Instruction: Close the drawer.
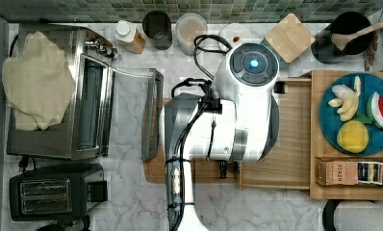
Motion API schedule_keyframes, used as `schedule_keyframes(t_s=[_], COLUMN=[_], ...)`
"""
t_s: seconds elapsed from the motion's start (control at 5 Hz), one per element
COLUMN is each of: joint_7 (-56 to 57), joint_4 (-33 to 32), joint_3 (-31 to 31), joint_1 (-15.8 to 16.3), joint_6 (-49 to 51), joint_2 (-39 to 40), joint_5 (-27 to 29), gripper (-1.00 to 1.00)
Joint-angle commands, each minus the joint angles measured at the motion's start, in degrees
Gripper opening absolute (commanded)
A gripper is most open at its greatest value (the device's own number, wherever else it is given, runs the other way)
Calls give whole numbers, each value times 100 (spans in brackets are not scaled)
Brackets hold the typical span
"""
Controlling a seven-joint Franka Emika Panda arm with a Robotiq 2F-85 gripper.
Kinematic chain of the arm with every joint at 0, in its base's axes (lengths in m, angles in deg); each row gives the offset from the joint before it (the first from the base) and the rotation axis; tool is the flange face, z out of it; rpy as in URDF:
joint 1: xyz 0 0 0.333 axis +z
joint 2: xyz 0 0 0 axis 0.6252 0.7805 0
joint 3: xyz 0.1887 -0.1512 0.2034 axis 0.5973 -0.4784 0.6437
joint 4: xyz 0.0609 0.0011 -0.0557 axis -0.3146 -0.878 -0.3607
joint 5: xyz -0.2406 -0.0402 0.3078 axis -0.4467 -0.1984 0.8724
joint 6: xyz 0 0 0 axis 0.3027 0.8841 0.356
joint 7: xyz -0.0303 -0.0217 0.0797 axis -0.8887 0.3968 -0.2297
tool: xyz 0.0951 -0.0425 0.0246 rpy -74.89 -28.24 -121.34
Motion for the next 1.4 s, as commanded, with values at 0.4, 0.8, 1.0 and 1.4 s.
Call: schedule_keyframes(t_s=[0.4, 0.8, 1.0, 1.4], joint_7=[1597, 2825, 2846, 3076], joint_4=[-1650, -2193, -2584, -2814], joint_3=[380, 275, 223, 209], joint_1=[478, 320, 311, 35], joint_6=[-1335, -2236, -2858, -3333], joint_2=[-908, -467, -423, -85], joint_5=[-7, -325, -499, -950], gripper=[-100, -100, -100, -100])
